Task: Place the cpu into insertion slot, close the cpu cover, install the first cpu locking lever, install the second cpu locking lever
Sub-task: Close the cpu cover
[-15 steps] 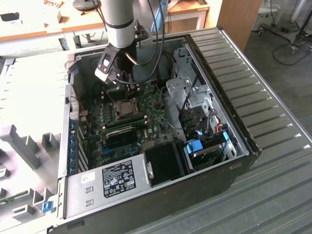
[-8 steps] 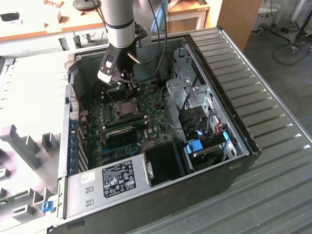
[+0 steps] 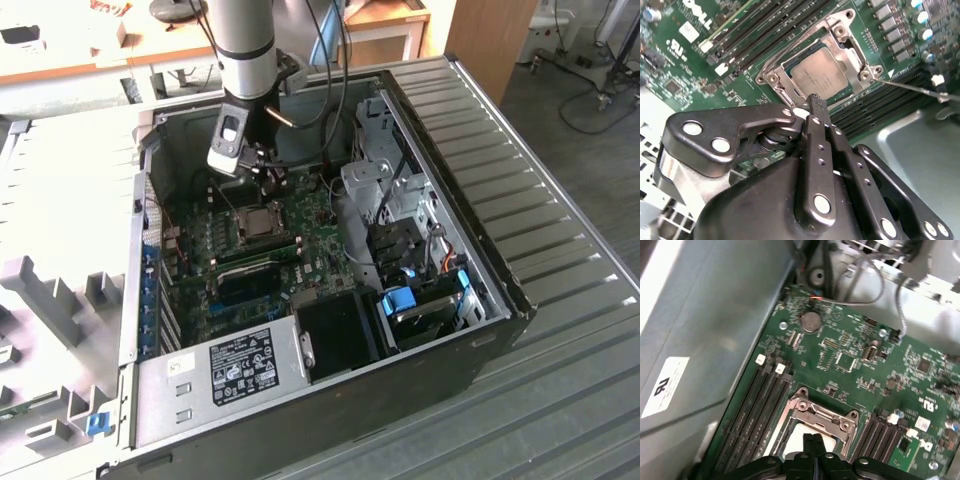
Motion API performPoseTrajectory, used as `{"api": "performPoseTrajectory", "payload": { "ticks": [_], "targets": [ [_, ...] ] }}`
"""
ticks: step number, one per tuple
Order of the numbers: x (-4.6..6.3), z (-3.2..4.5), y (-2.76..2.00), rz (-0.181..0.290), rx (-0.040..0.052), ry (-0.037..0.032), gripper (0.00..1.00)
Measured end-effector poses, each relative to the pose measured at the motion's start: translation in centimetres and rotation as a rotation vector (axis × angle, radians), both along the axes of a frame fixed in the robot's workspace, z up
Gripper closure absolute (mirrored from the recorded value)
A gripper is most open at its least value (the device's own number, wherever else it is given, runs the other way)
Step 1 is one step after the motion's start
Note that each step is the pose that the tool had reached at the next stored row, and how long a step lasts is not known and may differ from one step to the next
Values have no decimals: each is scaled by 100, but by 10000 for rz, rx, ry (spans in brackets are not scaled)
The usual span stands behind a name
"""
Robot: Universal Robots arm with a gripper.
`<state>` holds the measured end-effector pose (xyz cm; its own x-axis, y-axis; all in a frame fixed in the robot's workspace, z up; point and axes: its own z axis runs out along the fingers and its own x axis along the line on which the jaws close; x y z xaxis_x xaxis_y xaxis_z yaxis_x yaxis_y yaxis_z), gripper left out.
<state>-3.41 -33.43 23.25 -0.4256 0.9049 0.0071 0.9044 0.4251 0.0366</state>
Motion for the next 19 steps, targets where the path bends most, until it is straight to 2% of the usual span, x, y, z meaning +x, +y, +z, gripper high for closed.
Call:
{"api": "performPoseTrajectory", "payload": {
  "ticks": [19],
  "targets": [
    [0, -10, 0, 3456, -20, -1, 89]
  ]
}}
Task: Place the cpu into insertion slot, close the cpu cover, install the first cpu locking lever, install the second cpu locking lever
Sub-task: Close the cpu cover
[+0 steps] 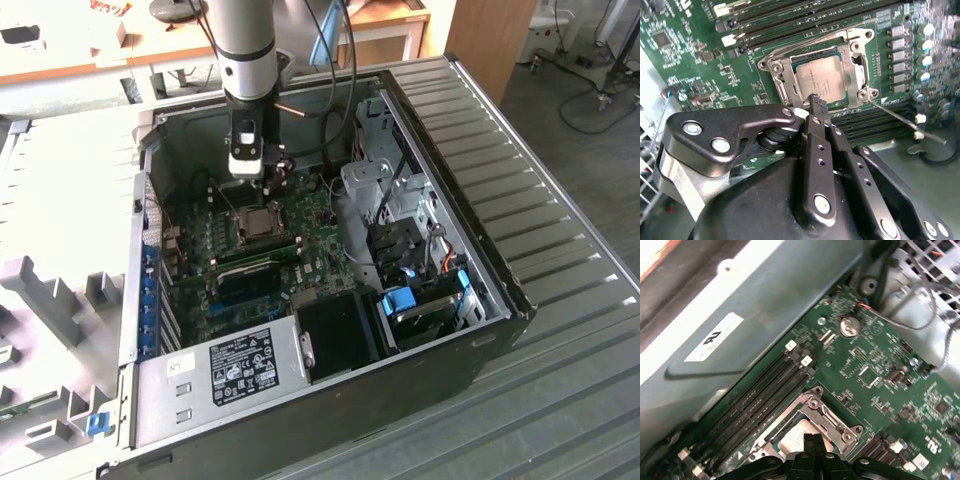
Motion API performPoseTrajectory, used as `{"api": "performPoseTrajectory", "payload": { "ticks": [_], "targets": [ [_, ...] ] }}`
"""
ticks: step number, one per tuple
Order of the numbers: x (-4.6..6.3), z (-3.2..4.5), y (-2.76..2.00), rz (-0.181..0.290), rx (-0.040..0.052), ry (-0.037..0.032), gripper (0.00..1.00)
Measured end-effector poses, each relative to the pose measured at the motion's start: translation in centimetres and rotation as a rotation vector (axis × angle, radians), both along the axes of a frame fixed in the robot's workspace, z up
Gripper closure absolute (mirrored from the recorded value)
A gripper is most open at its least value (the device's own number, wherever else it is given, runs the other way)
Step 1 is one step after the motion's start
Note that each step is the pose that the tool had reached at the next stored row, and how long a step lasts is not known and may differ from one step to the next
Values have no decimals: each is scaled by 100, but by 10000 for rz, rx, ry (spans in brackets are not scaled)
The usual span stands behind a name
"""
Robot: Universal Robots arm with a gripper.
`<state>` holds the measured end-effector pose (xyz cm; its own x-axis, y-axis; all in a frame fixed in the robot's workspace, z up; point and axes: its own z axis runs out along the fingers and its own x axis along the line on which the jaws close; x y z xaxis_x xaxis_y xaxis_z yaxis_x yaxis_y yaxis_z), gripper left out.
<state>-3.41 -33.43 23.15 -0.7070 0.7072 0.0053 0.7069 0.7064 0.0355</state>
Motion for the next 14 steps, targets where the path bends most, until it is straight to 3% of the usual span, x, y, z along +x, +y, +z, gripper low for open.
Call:
{"api": "performPoseTrajectory", "payload": {
  "ticks": [14],
  "targets": [
    [0, -7, 0, 2545, 0, 0, 89]
  ]
}}
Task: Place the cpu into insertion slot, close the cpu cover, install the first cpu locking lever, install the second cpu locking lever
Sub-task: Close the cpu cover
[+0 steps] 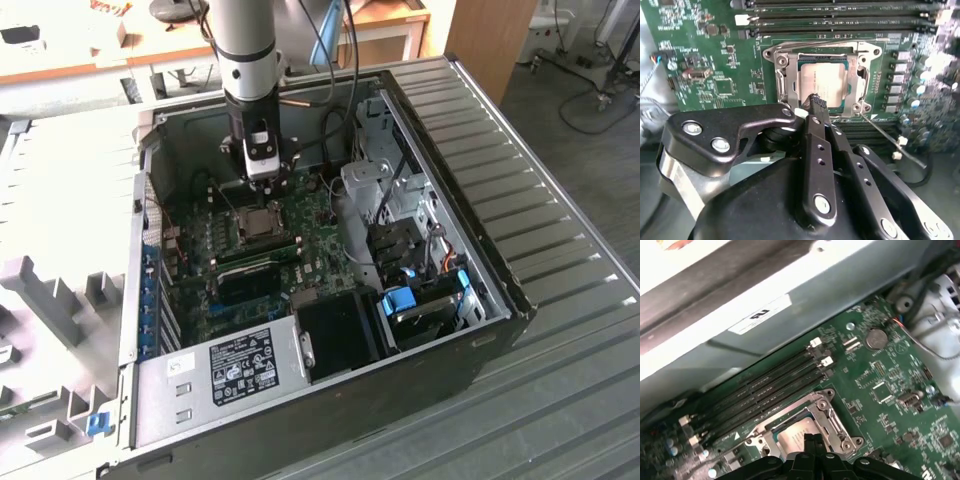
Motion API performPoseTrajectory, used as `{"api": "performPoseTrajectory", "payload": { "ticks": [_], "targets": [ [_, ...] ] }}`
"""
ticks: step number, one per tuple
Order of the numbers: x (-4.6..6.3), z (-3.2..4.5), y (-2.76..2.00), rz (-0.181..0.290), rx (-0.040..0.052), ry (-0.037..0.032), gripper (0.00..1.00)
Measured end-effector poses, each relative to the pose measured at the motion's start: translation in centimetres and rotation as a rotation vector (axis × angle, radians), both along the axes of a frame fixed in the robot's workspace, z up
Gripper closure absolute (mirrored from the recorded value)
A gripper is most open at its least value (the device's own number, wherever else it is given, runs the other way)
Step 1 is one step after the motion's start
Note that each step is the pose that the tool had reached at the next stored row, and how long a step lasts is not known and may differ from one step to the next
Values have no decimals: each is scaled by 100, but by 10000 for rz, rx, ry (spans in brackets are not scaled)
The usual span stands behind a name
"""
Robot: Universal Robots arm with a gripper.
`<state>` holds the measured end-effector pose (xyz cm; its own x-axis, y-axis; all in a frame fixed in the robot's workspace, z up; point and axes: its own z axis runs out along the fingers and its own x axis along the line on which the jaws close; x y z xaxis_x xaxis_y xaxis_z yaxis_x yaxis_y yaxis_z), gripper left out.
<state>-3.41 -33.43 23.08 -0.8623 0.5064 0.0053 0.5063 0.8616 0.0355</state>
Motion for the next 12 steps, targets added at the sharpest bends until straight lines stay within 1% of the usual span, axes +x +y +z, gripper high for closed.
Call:
{"api": "performPoseTrajectory", "payload": {
  "ticks": [12],
  "targets": [
    [0, -5, 0, 2181, 0, 0, 89]
  ]
}}
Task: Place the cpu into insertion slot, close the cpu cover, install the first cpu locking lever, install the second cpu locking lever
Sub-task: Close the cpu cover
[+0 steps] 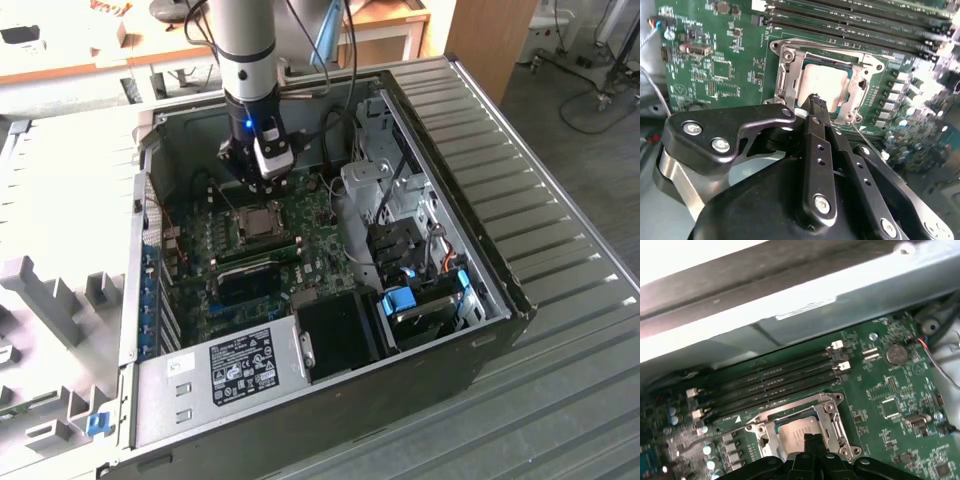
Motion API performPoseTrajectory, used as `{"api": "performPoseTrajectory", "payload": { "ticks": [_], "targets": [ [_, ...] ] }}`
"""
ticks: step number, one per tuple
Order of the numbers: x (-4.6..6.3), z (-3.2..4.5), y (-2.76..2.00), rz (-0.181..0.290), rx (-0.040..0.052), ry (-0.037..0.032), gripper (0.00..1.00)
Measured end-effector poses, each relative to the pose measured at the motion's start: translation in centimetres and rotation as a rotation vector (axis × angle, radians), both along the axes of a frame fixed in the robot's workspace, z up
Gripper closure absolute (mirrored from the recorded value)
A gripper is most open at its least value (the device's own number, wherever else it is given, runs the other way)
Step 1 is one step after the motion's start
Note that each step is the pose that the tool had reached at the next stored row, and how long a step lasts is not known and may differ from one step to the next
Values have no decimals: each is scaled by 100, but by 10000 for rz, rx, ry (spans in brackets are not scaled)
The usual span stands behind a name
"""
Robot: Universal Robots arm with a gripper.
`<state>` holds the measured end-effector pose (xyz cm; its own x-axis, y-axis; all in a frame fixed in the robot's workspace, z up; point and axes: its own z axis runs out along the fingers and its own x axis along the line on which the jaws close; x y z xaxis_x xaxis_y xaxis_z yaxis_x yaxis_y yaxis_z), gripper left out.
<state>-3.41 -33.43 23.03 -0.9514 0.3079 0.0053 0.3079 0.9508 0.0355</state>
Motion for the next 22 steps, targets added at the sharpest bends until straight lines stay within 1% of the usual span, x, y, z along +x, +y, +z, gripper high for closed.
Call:
{"api": "performPoseTrajectory", "payload": {
  "ticks": [17, 22],
  "targets": [
    [0, -7, 0, 3073, 0, 0, 89],
    [0, -8, 0, 3756, -4, 1, 89]
  ]
}}
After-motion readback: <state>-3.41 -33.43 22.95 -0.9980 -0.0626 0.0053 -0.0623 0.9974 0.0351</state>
